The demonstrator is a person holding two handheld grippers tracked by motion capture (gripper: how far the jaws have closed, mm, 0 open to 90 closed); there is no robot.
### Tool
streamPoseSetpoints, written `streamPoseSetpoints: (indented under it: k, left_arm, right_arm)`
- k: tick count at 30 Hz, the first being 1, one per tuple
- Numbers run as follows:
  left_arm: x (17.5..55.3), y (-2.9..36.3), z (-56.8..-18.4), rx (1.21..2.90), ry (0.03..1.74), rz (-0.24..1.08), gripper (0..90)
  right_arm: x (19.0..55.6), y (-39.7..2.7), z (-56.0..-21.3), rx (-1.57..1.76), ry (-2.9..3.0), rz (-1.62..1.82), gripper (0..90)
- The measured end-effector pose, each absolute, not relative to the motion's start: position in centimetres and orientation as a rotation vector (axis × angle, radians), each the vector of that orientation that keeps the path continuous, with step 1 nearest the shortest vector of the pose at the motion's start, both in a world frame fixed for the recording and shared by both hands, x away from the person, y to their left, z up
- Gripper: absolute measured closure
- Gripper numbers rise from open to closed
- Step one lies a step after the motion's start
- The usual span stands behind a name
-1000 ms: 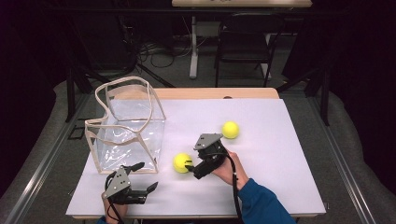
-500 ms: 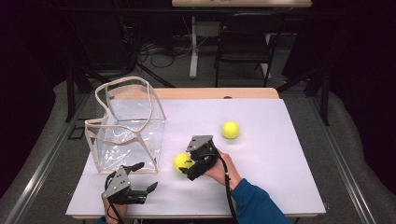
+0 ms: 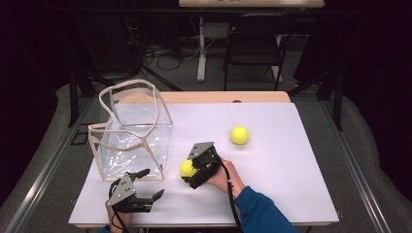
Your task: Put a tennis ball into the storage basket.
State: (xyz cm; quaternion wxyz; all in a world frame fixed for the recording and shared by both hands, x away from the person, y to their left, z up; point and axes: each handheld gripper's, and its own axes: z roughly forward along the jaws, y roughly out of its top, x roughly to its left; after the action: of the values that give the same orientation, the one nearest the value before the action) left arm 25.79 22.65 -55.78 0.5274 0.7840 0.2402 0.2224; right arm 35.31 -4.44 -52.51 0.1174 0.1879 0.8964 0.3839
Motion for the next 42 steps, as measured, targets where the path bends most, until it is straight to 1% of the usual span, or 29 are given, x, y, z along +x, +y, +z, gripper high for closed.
streamPoseSetpoints:
  k: [14,20,22,23,40,42]
  left_arm:
    - [25.8,22.7,-55.8,1.872,0.575,0.53,15.9]
    - [25.8,22.7,-55.8,1.872,0.575,0.53,15.9]
    - [25.8,22.7,-55.8,1.872,0.575,0.53,15.9]
    - [25.8,22.7,-55.8,1.872,0.575,0.53,15.9]
    - [25.8,22.6,-55.8,1.887,0.57,0.531,15.8]
    - [25.8,22.6,-55.8,1.883,0.569,0.535,15.8]
  right_arm:
    - [35.8,-3.7,-53.6,0.574,2.656,1.093,1.4]
    - [35.9,-3.6,-53.8,0.568,2.668,1.08,7.0]
    - [35.8,-3.5,-53.8,0.566,2.67,1.074,7.0]
    - [35.8,-3.5,-53.8,0.566,2.67,1.074,14.1]
    - [36.0,-3.5,-54.2,0.582,2.689,1.014,16.3]
    - [36.1,-3.4,-54.3,0.582,2.693,1.014,18.7]
